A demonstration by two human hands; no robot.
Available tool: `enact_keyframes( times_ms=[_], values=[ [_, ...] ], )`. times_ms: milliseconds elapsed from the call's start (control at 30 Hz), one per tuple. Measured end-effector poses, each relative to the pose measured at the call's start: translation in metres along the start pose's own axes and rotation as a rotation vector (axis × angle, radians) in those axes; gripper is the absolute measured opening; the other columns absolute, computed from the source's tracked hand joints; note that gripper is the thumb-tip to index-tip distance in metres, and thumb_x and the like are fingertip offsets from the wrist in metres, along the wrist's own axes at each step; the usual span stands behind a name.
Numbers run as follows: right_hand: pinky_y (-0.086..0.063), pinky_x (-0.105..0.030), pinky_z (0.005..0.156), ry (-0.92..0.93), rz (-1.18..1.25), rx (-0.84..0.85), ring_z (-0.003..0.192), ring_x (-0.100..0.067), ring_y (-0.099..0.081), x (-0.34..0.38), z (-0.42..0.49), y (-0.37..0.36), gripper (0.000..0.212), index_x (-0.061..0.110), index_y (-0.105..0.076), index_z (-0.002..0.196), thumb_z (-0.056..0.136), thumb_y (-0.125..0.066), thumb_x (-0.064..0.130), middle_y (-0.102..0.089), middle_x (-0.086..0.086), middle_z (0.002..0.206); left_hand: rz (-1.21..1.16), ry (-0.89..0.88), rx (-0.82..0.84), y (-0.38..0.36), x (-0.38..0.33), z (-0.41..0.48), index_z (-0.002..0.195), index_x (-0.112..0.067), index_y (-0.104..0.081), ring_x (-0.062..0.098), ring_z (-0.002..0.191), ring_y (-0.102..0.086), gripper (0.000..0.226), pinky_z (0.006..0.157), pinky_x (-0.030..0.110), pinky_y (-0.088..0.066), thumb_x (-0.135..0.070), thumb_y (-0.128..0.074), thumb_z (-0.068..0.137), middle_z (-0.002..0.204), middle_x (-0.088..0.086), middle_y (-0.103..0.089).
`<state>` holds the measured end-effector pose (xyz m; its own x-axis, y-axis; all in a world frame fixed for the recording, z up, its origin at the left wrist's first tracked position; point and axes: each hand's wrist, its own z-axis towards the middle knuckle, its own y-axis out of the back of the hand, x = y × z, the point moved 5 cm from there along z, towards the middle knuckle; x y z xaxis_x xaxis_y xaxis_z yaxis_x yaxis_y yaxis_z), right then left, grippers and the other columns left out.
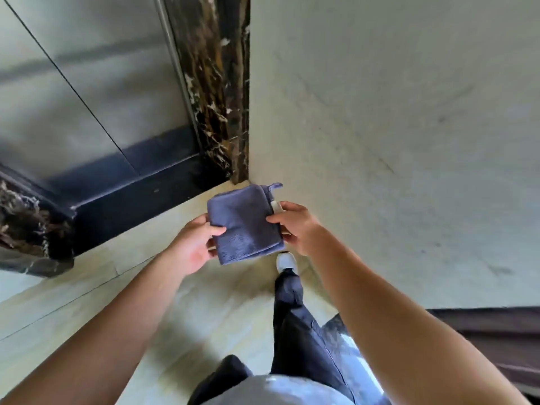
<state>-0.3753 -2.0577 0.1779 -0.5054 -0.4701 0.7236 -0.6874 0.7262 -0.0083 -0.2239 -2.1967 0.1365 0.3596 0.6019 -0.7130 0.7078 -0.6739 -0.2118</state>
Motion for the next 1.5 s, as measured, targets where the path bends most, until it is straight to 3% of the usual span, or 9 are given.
enact_keyframes(
  times_ms=[200,400,533,767,867,967,1133,1300,1500],
  values=[
    [-0.045,-0.031,0.065,0.076,0.256,-0.100,0.076,-0.025,-0.057,-0.078,-0.168,0.062,0.024,0.019,-0.067,0.082,0.079,-0.067,-0.005,-0.061,-0.011,0.086,0.183,-0.021,0.146,-0.071,0.036,-0.131,0.125,-0.022,-0.058,0.032,0.106,-0.063,0.040,0.084,0.041,-0.049,-0.001,-0.055,0.091,0.119,0.010,-0.067],
    [-0.047,-0.031,0.068,0.170,0.408,-0.314,0.078,-0.025,-0.059,-0.175,-0.322,0.186,0.029,0.020,-0.070,0.097,0.081,-0.064,-0.003,-0.064,-0.009,0.090,0.360,-0.057,0.346,-0.215,0.109,-0.250,0.118,-0.013,-0.061,0.028,0.092,-0.066,0.037,0.082,0.039,-0.050,0.006,-0.055,0.087,0.112,0.013,-0.068],
    [-0.041,-0.028,0.061,0.208,0.503,-0.434,0.081,-0.027,-0.053,-0.272,-0.439,0.277,0.026,0.019,-0.070,0.095,0.080,-0.064,-0.002,-0.062,-0.012,0.091,0.438,-0.029,0.479,-0.318,0.204,-0.333,0.127,-0.009,-0.057,0.032,0.105,-0.064,0.044,0.093,0.047,-0.049,0.009,-0.055,0.087,0.121,0.015,-0.066],
    [-0.035,-0.023,0.051,0.171,0.683,-0.843,0.061,-0.022,-0.055,-0.454,-0.664,0.396,0.022,0.013,-0.071,0.092,0.079,-0.065,-0.003,-0.063,-0.012,0.076,0.677,0.159,0.860,-0.474,0.399,-0.486,0.121,-0.012,-0.058,0.031,0.097,-0.062,0.039,0.079,0.040,-0.051,0.006,-0.058,0.086,0.113,0.015,-0.065],
    [-0.043,-0.020,0.047,0.181,0.816,-0.942,0.052,-0.017,-0.059,-0.509,-0.733,0.414,0.021,0.012,-0.067,0.089,0.082,-0.062,-0.008,-0.065,-0.008,0.073,0.758,0.218,1.020,-0.522,0.452,-0.531,0.124,-0.010,-0.058,0.031,0.101,-0.063,0.040,0.081,0.041,-0.052,0.005,-0.060,0.087,0.117,0.017,-0.066],
    [-0.049,-0.030,0.067,0.202,0.968,-1.091,0.074,-0.023,-0.062,-0.571,-0.802,0.422,0.026,0.012,-0.067,0.097,0.082,-0.061,-0.008,-0.067,-0.012,0.091,0.875,0.287,1.189,-0.572,0.515,-0.582,0.127,-0.015,-0.058,0.029,0.103,-0.066,0.044,0.084,0.041,-0.053,0.006,-0.059,0.088,0.124,0.012,-0.068],
    [-0.047,-0.028,0.064,0.182,1.096,-1.348,0.074,-0.021,-0.062,-0.654,-0.894,0.409,0.025,0.017,-0.066,0.084,0.081,-0.064,-0.007,-0.067,-0.008,0.090,1.017,0.387,1.414,-0.616,0.609,-0.664,0.135,-0.011,-0.052,0.035,0.124,-0.059,0.053,0.108,0.054,-0.042,0.012,-0.055,0.088,0.137,0.015,-0.061],
    [-0.048,-0.025,0.057,0.164,1.186,-1.477,0.056,-0.011,-0.062,-0.731,-0.986,0.397,0.024,0.015,-0.066,0.088,0.083,-0.062,-0.008,-0.066,-0.003,0.078,1.066,0.452,1.554,-0.634,0.698,-0.767,0.128,-0.010,-0.057,0.026,0.103,-0.070,0.049,0.088,0.043,-0.058,0.015,-0.055,0.086,0.125,0.015,-0.066],
    [-0.050,-0.021,0.050,0.172,1.176,-1.538,0.062,-0.016,-0.061,-0.827,-1.099,0.427,0.024,0.015,-0.065,0.091,0.085,-0.061,-0.007,-0.066,-0.004,0.080,1.043,0.427,1.693,-0.664,0.804,-0.875,0.122,-0.013,-0.063,0.036,0.121,-0.061,0.045,0.109,0.058,-0.040,0.012,-0.057,0.085,0.130,0.018,-0.065]
  ],
)
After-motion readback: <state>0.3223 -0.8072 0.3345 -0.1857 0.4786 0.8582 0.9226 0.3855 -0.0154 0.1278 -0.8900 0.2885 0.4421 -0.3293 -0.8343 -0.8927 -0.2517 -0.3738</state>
